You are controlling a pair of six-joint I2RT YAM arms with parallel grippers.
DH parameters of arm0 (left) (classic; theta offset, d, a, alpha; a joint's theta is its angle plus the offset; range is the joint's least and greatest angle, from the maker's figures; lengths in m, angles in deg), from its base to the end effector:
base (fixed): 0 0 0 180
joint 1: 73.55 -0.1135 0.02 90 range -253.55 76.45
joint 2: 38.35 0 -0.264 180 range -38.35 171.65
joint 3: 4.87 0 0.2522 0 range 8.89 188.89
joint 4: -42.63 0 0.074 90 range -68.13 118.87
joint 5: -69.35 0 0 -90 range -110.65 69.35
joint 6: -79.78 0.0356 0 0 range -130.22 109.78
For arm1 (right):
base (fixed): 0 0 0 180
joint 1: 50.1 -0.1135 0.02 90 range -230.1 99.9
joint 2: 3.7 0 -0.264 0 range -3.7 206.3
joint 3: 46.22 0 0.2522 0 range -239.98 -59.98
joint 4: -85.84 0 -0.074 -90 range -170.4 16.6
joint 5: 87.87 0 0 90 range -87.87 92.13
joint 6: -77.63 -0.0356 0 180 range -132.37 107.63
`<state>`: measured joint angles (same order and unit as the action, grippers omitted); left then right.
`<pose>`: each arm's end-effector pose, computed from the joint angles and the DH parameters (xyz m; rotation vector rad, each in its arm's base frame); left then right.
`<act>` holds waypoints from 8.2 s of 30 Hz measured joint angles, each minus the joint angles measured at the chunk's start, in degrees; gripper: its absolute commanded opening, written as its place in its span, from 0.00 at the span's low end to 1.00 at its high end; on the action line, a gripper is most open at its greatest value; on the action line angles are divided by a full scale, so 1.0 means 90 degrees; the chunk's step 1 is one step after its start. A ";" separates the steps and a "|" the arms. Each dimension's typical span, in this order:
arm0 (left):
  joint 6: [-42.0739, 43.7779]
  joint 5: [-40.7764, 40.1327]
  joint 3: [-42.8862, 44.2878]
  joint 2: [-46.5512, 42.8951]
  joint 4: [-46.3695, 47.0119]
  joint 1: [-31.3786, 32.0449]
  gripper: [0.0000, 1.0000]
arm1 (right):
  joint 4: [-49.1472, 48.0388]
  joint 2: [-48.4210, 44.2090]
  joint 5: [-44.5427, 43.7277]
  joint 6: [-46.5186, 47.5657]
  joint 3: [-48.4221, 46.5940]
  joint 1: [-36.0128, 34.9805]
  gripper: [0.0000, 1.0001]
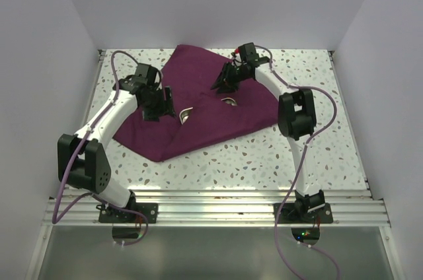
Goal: Prepare the surgical pack
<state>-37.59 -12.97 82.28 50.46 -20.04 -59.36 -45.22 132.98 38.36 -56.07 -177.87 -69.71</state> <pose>0.3032 -0.0816 0.2716 -0.2731 2.7296 -0.3938 0.4863 0.1956 0.1894 0.2804 2.6801 1.2035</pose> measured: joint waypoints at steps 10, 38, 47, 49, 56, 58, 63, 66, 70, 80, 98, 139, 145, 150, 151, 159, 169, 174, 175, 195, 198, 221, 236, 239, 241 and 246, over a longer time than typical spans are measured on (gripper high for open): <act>0.0068 0.0078 0.0024 0.0002 0.0002 -0.0155 0.71 | 0.0777 0.0000 -0.0277 0.1753 -0.0962 -0.0257 0.64; 0.0391 0.0418 -0.0226 0.0000 0.0041 -0.0291 0.71 | 0.0760 0.0954 0.0007 0.4600 -0.1324 -0.0702 0.64; 0.0471 0.0483 -0.0267 -0.0002 0.0056 -0.0459 0.71 | 0.0435 0.0954 0.0695 0.4342 -0.1316 -0.0702 0.09; 0.0471 0.0491 -0.0330 -0.0002 0.0049 -0.0483 0.71 | 0.0347 0.0954 0.0780 0.4216 -0.1316 -0.0697 0.00; 0.0430 0.0282 -0.0423 -0.0049 0.0027 -0.0505 0.70 | 0.0049 0.0954 0.0466 0.3619 -0.1321 -0.0636 0.00; 0.0367 0.0087 -0.0423 -0.0078 -0.0005 -0.0512 0.71 | 0.0036 0.1008 0.0272 0.3449 -0.1396 -0.0602 0.00; 0.0146 -0.0406 -0.0423 -0.0138 -0.0053 -0.0588 0.71 | 0.0024 0.1372 0.0051 0.3184 -0.1848 -0.0563 0.00; 0.0010 -0.0648 -0.0423 -0.0158 -0.0112 -0.0709 0.73 | 0.0000 0.1547 0.0027 0.3067 -0.1902 -0.0563 0.00; -0.0126 -0.0789 -0.0440 -0.0189 -0.0175 -0.1013 0.73 | -0.0036 0.1673 -0.0056 0.2919 -0.1902 -0.0571 0.00; -0.0250 -0.1095 -0.0595 -0.0221 -0.0289 -0.1991 0.76 | -0.0153 0.1974 -0.0109 0.2696 -0.2205 -0.0566 0.00; -0.0192 -0.0352 -0.1712 -0.0185 0.0318 -0.3026 0.35 | -0.0039 0.1984 -0.0335 0.2732 -0.2305 -0.0607 0.07; -0.1809 0.1698 -0.2761 0.0731 0.2103 -0.0794 0.01 | -0.0117 0.1989 -0.0423 0.2472 -0.2305 -0.0695 0.08; -0.1426 0.1294 -0.3016 0.0301 0.1486 -0.1328 0.13 | -0.0143 0.1999 -0.0413 0.2458 -0.2305 -0.0697 0.07; -0.1100 0.1056 -0.3026 0.0175 0.1039 -0.1851 0.22 | -0.0170 0.2013 -0.0384 0.2450 -0.2305 -0.0721 0.07; -0.1042 0.0998 -0.3002 0.0168 0.0974 -0.1936 0.28 | -0.0172 0.2016 -0.0376 0.2448 -0.2305 -0.0729 0.07; -0.0636 -0.0515 -0.1846 -0.0321 0.0148 -0.2497 0.61 | -0.0204 0.2021 -0.0367 0.2450 -0.2305 -0.0753 0.07; -0.0092 -0.0780 -0.1416 -0.0117 0.0325 -0.3827 0.71 | -0.0206 0.2023 -0.0364 0.2450 -0.2312 -0.0748 0.07; 0.0172 -0.0712 -0.1156 0.0323 0.0588 -0.4206 0.73 | -0.0243 0.2023 -0.0367 0.2453 -0.2317 -0.0748 0.07; 0.0189 -0.0658 -0.1093 0.0457 0.0668 -0.4231 0.73 | -0.0255 0.2023 -0.0367 0.2453 -0.2314 -0.0748 0.06; 0.0109 -0.0002 -0.1348 0.1375 0.1666 -0.4265 0.22 | -0.0403 0.2069 -0.0272 0.2421 -0.2307 -0.0731 0.07; 0.0131 0.0146 -0.1421 0.1367 0.1804 -0.4286 0.01 | -0.0403 0.2076 -0.0274 0.2412 -0.2322 -0.0731 0.07; -0.0702 0.0333 0.0891 -0.0265 0.0741 -0.1545 0.00 | -0.0437 0.2237 -0.0287 0.2183 -0.2518 -0.0736 0.06; -0.0988 0.0508 0.3504 0.2103 0.0588 0.0736 0.00 | -0.0396 0.2237 -0.0369 0.1989 -0.2518 -0.0736 0.06; -0.1008 0.0522 0.3793 0.2492 0.0520 0.0957 0.00 | -0.0393 0.2237 -0.0369 0.1974 -0.2518 -0.0733 0.06; -0.1008 0.0556 0.3922 0.2688 0.0510 0.1049 0.00 | -0.0393 0.2237 -0.0369 0.1972 -0.2518 -0.0733 0.06; -0.1008 0.0622 0.4141 0.3024 0.0454 0.1212 0.00 | -0.0391 0.2237 -0.0369 0.1972 -0.2518 -0.0733 0.06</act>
<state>-46.67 -7.37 119.54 77.67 -15.95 -48.45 -48.74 153.11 35.03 -38.32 -200.54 -76.31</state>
